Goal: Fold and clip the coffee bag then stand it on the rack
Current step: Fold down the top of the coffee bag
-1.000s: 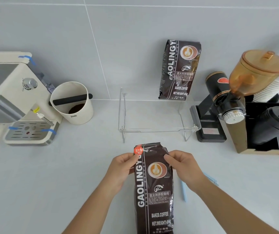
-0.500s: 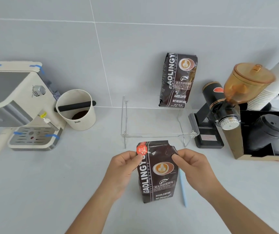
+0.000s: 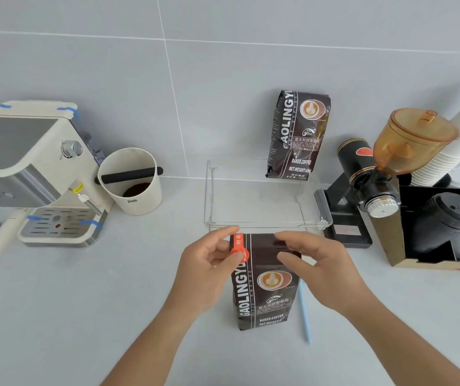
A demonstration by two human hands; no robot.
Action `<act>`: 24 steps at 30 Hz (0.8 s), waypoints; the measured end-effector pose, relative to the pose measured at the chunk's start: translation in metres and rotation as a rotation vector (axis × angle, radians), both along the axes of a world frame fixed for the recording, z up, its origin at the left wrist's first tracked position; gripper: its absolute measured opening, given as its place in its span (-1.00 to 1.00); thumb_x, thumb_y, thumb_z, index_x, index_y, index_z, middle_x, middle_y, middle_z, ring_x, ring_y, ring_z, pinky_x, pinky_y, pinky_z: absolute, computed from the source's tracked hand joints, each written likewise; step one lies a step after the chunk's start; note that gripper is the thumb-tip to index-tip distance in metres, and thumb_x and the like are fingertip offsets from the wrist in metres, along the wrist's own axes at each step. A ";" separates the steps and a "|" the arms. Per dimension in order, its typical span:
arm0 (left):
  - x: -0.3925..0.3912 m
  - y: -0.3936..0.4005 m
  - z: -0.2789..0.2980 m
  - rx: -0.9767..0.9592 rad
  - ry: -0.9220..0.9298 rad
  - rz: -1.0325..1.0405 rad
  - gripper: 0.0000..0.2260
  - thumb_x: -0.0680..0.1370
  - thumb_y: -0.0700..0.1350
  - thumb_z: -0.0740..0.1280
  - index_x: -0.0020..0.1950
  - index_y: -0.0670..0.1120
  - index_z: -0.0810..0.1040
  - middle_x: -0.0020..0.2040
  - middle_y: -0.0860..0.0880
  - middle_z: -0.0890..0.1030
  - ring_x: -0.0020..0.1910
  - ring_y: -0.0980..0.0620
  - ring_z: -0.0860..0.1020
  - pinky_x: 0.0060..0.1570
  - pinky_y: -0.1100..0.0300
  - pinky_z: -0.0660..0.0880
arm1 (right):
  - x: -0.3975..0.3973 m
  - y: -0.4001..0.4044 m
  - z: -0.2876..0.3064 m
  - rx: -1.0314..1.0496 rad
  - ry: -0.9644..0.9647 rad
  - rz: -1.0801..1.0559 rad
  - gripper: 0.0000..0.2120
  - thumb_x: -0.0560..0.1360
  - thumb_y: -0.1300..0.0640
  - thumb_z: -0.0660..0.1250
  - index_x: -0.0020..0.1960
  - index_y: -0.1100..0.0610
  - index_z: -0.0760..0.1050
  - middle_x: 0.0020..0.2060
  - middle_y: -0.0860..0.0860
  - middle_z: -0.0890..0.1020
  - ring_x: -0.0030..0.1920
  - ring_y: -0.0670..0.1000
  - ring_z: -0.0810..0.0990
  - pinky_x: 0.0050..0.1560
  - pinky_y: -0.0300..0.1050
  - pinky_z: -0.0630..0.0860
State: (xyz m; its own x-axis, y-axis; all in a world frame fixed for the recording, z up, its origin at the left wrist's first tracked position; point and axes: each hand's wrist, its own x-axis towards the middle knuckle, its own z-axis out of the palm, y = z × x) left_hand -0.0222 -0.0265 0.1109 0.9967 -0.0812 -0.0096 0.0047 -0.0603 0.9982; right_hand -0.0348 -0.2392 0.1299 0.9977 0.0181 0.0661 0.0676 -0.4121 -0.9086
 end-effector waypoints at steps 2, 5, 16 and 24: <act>0.001 0.000 0.002 0.113 -0.060 0.007 -0.58 0.44 -0.30 0.47 -0.03 0.27 0.65 -0.16 0.11 0.73 -0.20 0.12 0.67 -0.09 0.33 0.53 | 0.002 0.004 0.003 -0.047 -0.043 0.027 -0.58 0.42 0.28 0.47 -0.07 -0.29 0.62 -0.11 -0.26 0.69 -0.08 -0.19 0.64 -0.16 -0.31 0.57; -0.001 0.001 0.006 0.256 -0.147 0.020 -0.62 0.42 -0.22 0.50 -0.01 0.29 0.62 -0.16 0.19 0.71 -0.18 0.23 0.66 -0.06 0.42 0.53 | 0.004 0.007 0.004 -0.107 -0.105 0.021 -0.69 0.40 0.30 0.48 -0.04 -0.10 0.68 -0.22 -0.21 0.70 -0.11 -0.20 0.63 -0.16 -0.44 0.49; 0.001 0.003 0.012 0.602 -0.385 -0.038 -0.96 0.51 -0.09 0.42 -0.11 0.02 0.66 -0.16 0.12 0.57 -0.11 0.15 0.56 -0.10 0.41 0.41 | 0.008 0.005 0.003 -0.304 -0.281 0.099 -0.90 0.42 0.27 0.48 -0.12 0.10 0.68 -0.27 -0.12 0.57 -0.18 -0.10 0.54 -0.20 -0.36 0.44; 0.007 0.006 0.004 0.366 -0.191 -0.092 -0.88 0.49 -0.16 0.43 -0.18 0.07 0.66 -0.23 0.19 0.70 -0.20 0.17 0.66 -0.11 0.41 0.50 | 0.010 0.005 0.004 -0.241 -0.159 0.083 -0.87 0.43 0.26 0.46 -0.20 0.04 0.67 -0.30 -0.19 0.67 -0.21 -0.20 0.60 -0.29 -0.47 0.43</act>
